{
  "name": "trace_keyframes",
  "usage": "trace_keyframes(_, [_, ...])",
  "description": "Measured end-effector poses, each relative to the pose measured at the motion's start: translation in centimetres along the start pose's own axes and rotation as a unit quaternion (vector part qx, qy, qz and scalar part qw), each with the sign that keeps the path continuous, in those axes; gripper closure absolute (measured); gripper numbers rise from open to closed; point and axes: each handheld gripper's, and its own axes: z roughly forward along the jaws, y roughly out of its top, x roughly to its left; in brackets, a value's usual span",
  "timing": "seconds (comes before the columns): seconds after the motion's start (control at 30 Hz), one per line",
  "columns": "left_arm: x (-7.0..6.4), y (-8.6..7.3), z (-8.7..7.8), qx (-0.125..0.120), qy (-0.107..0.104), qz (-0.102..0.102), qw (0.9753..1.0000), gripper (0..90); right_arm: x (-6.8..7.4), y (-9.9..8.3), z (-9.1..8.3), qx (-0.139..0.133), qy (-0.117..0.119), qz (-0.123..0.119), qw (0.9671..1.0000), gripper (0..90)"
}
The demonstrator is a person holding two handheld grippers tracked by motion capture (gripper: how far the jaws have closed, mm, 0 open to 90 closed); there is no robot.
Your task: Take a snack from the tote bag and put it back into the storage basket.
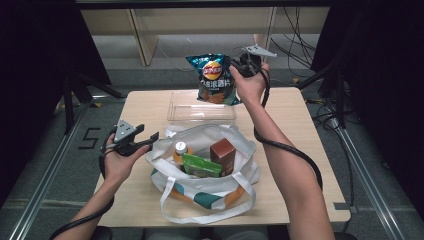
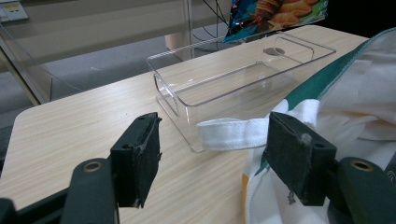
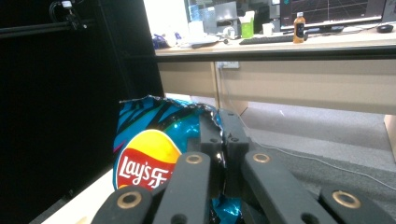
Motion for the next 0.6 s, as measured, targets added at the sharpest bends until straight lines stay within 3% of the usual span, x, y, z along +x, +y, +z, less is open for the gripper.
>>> trace_keyframes(0.57, [0.1,0.0,0.0,-0.002,-0.003,0.001,1.0,34.5,0.1,-0.6,1.6,0.005,0.003,-0.006,1.0,90.0])
trace_keyframes(0.6, [0.0,0.0,0.0,-0.001,-0.002,-0.001,1.0,34.5,0.2,-0.6,1.6,0.009,0.002,0.004,0.9999,90.0])
